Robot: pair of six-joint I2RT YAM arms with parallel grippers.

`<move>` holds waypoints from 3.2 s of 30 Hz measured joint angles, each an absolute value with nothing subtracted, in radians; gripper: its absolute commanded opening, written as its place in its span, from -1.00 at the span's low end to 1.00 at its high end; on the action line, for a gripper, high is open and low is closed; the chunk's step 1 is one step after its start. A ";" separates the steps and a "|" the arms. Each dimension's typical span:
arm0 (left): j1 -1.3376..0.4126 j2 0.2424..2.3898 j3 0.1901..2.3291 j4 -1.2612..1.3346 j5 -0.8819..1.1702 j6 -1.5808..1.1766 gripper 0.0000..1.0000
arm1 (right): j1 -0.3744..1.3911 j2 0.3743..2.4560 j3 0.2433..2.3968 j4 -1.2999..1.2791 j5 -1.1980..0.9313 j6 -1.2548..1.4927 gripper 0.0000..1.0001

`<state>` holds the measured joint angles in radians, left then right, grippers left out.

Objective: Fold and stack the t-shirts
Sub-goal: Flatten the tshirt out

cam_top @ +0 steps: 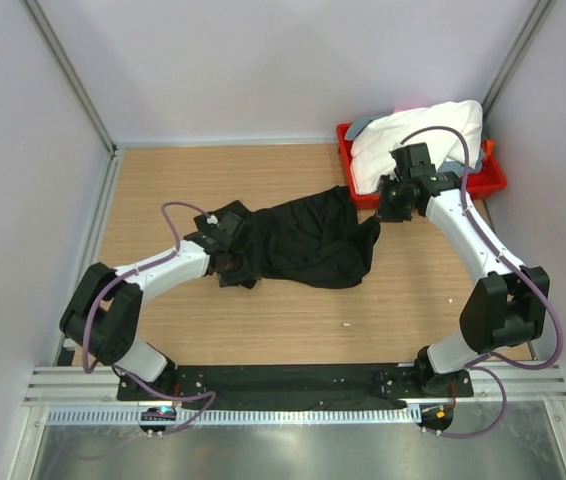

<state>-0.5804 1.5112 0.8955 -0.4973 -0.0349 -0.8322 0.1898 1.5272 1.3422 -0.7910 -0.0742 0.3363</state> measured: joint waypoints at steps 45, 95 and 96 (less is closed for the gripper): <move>-0.587 1.539 0.904 -0.537 -0.158 -0.835 -0.92 | 0.190 1.522 1.340 -0.786 -0.085 0.333 -0.98; -0.676 1.136 0.748 -0.898 -0.169 -0.939 0.19 | 0.196 1.330 1.221 -0.831 -0.136 0.337 -0.98; -0.676 1.140 0.722 -0.891 -0.181 -0.948 0.22 | 0.196 1.332 1.216 -0.831 -0.137 0.337 -0.97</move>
